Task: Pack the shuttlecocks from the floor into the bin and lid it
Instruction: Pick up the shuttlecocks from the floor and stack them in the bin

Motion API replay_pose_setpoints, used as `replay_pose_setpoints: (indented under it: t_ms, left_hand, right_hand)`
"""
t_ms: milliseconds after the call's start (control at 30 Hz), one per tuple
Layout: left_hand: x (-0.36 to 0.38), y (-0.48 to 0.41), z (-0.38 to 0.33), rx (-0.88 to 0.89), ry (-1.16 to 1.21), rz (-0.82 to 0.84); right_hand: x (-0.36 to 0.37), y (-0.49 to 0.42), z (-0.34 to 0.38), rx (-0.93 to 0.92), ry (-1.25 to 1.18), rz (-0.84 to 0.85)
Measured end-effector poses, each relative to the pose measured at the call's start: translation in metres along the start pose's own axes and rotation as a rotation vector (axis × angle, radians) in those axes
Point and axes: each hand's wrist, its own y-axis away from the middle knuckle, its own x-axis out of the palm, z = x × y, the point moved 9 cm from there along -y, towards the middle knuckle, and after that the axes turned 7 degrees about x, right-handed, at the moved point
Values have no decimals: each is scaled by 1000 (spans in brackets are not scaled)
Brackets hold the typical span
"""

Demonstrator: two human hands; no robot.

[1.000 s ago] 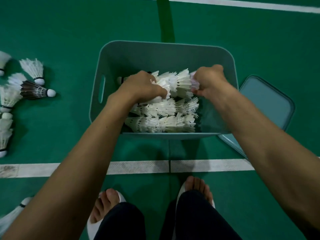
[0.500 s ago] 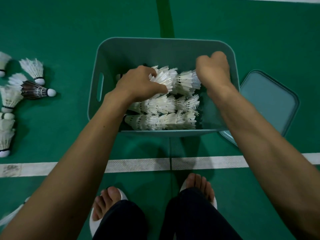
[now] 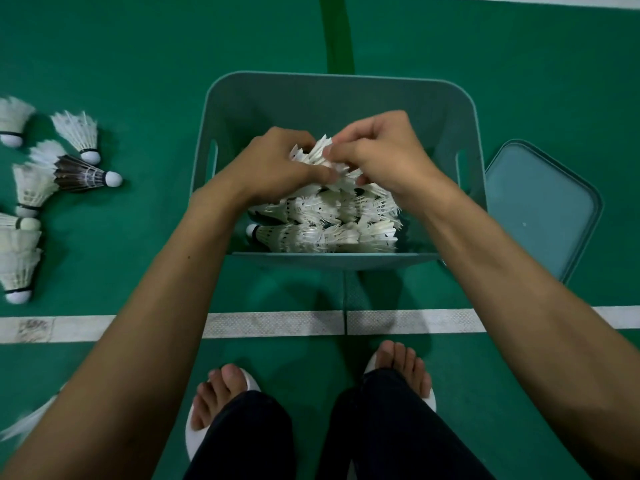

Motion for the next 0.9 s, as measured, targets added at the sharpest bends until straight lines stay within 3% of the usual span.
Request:
replay_pose_setpoints:
  t_ms: [167,300,367,533,633,733,900]
  left_hand:
    - [-15,9,4,-13,-24,-69]
    - [-50,21,3,-27,-47,-357]
    - [-62,26,4,-39,-30,-463]
    - [-68,32,7,-32,-81,-514]
    - [-75,42,5,-3,3,-625]
    - [-82,50,7,-22,108,-724]
    - [-71,41,7,-59,138,-594]
  right_hand:
    - [-10,2,-13,173,-182,-6]
    - [6,12,-37,384,-285,93]
    - [20,16,-41,415,-259,146]
    - [35,14,-40,443,-291,167]
    - [23,9,-43,448,-329,173]
    - [10,4,-44,419,-165,193]
    - [55,-3,-33,323,162,182]
